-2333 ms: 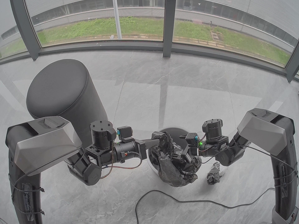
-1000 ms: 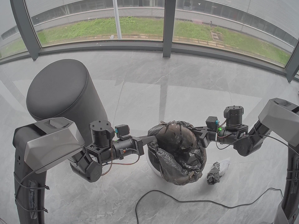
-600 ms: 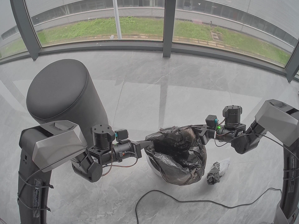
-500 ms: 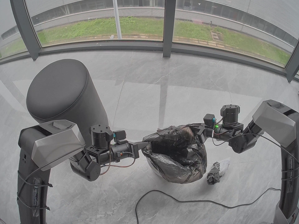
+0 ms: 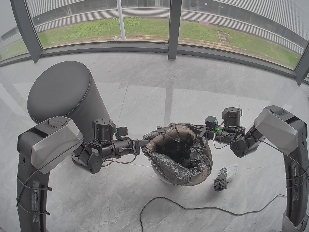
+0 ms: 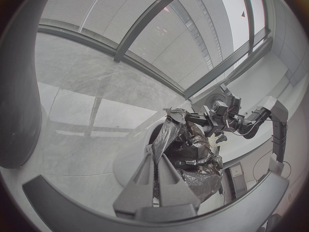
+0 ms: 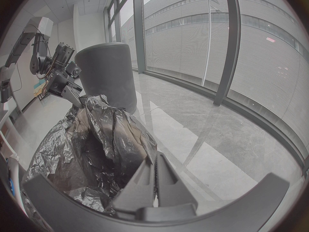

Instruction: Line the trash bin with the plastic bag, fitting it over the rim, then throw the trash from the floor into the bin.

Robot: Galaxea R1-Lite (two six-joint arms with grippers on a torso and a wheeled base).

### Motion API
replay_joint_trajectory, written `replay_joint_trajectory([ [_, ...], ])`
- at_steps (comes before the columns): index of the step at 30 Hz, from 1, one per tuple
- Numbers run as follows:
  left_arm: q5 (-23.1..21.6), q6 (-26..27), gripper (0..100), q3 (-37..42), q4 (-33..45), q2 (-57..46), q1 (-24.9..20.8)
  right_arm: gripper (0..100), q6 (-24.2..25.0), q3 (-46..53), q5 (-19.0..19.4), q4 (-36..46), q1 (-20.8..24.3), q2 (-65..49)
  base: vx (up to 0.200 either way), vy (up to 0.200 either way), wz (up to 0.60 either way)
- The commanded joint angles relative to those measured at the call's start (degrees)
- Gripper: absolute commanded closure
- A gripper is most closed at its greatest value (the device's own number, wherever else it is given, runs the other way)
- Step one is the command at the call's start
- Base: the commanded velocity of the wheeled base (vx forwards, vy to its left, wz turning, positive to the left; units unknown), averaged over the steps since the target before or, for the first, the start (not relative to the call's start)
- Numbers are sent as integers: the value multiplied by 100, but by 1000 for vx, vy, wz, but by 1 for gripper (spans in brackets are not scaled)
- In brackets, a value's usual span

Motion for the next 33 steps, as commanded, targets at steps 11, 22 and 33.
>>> replay_joint_trajectory([
  [11,1,113,100,-343,334,65,-23,0,67,-319,6,2,-26,135,0,0,0],
  [22,-16,96,100,-158,607,-287,-67,0,41,-258,-3,-33,-254,73,0,0,0],
  [33,-16,52,100,-61,1143,-471,-94,0,41,-144,-20,-42,-404,-23,0,0,0],
])
